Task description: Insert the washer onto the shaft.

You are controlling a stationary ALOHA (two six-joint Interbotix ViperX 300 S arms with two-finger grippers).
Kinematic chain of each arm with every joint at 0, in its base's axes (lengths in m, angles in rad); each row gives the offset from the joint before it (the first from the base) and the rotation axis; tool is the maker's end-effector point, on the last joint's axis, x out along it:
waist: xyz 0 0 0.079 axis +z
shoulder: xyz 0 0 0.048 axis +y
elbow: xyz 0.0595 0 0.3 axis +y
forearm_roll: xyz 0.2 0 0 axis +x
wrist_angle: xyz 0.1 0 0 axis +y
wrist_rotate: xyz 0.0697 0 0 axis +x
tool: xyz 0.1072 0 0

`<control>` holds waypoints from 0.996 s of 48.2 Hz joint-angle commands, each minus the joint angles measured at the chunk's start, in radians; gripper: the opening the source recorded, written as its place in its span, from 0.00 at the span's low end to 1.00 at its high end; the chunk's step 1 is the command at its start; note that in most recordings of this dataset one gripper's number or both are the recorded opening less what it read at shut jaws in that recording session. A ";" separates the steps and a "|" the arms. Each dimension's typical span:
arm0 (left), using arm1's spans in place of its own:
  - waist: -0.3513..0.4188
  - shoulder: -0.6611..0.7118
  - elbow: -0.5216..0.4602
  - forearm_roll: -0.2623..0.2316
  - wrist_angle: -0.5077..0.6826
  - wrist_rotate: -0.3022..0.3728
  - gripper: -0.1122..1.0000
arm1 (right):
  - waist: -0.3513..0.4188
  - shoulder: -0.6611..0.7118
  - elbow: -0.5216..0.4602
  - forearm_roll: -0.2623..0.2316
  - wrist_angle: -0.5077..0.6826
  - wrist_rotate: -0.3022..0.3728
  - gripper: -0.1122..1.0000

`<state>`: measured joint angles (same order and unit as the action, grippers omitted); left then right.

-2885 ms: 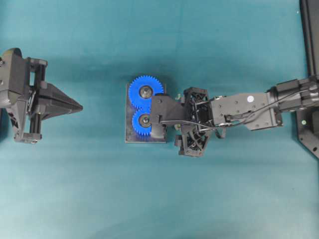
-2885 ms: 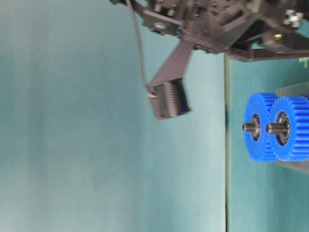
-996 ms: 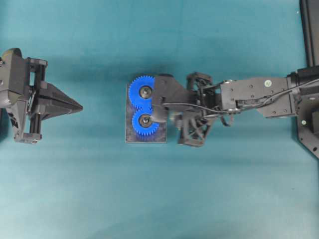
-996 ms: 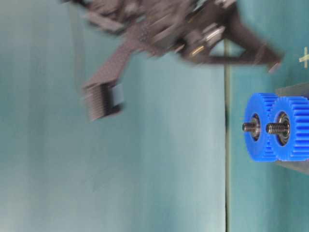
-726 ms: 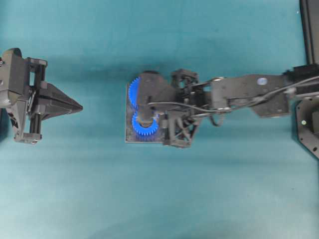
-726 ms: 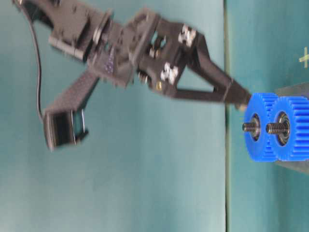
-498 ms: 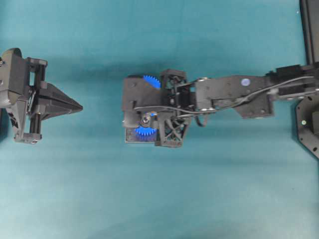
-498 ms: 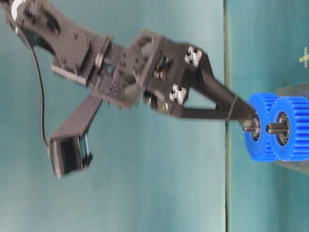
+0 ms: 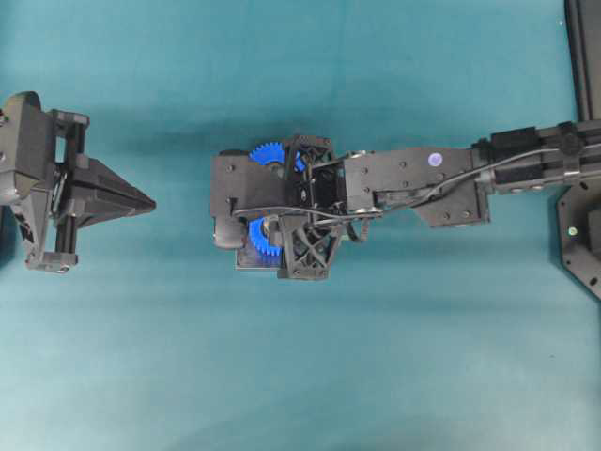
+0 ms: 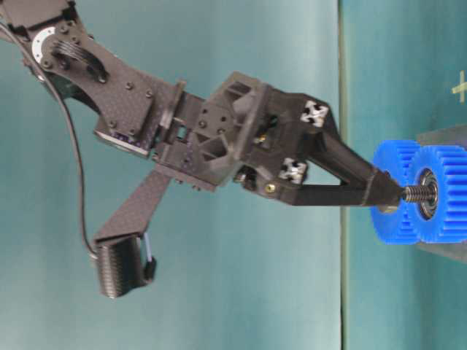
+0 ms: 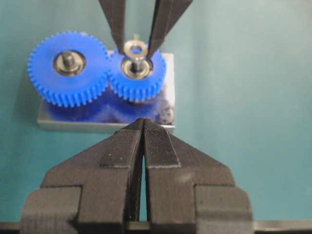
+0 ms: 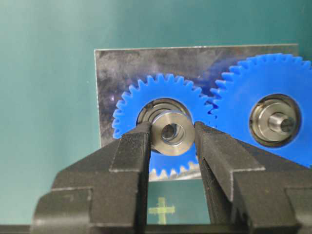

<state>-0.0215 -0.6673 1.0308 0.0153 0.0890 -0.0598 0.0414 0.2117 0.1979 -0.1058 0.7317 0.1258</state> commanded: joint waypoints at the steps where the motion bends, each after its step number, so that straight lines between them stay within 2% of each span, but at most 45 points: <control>1: -0.002 -0.003 -0.015 0.003 -0.008 -0.002 0.10 | 0.005 -0.012 -0.021 -0.002 0.006 -0.012 0.38; 48: -0.002 -0.003 -0.015 0.002 -0.006 -0.003 0.10 | -0.012 0.008 -0.021 0.003 0.025 -0.009 0.39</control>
<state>-0.0215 -0.6673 1.0308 0.0153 0.0890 -0.0614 0.0383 0.2347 0.1933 -0.1028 0.7517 0.1243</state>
